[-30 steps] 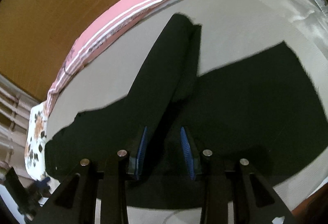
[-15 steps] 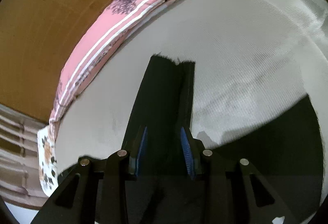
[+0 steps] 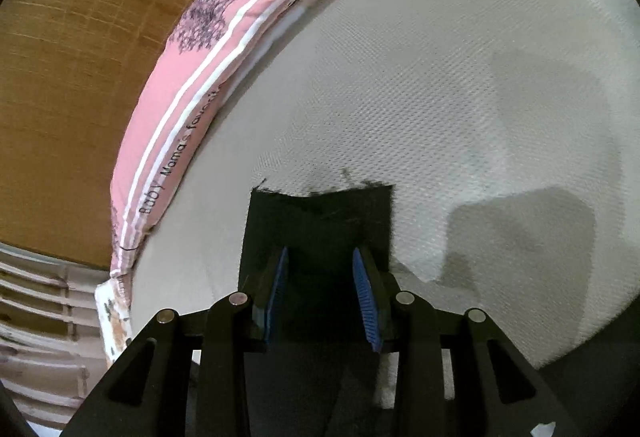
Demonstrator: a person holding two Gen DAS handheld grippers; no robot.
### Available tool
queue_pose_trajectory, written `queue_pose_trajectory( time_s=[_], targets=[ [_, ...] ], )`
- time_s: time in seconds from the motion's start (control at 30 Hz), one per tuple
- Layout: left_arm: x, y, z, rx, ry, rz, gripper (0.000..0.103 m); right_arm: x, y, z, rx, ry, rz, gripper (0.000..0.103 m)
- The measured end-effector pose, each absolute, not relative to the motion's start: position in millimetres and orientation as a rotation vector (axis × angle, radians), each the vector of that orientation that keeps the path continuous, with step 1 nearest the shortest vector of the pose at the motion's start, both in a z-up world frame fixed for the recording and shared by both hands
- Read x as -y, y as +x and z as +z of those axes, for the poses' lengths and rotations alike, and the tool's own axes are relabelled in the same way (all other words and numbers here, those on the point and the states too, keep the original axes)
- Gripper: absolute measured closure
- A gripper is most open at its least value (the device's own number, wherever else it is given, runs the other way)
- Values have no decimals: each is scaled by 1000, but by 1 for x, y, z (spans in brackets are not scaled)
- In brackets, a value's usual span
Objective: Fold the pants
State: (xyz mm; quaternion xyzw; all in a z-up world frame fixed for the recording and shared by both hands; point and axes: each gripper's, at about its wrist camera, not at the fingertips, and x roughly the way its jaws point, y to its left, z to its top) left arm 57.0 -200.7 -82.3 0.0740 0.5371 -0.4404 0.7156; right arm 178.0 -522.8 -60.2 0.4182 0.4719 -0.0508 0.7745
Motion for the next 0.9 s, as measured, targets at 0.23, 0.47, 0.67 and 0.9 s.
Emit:
queue_pose_trajectory(
  time_s=[0.23,0.47,0.67,0.9],
  targets=[
    [200,56,-86,-1197,146,-970,89,514,188,-61,-1029,856,-134,73],
    [201,55,-87,-1196,135,-967,89,509,193,-60,-1026,796,-141,98],
    [199,53,-84,-1183,150,-960,89,513,148,-1,-864,795,-155,99],
    [201,44,-78,-1127,221,-962,89,525,13,47,-731,795,-301,99]
  ],
)
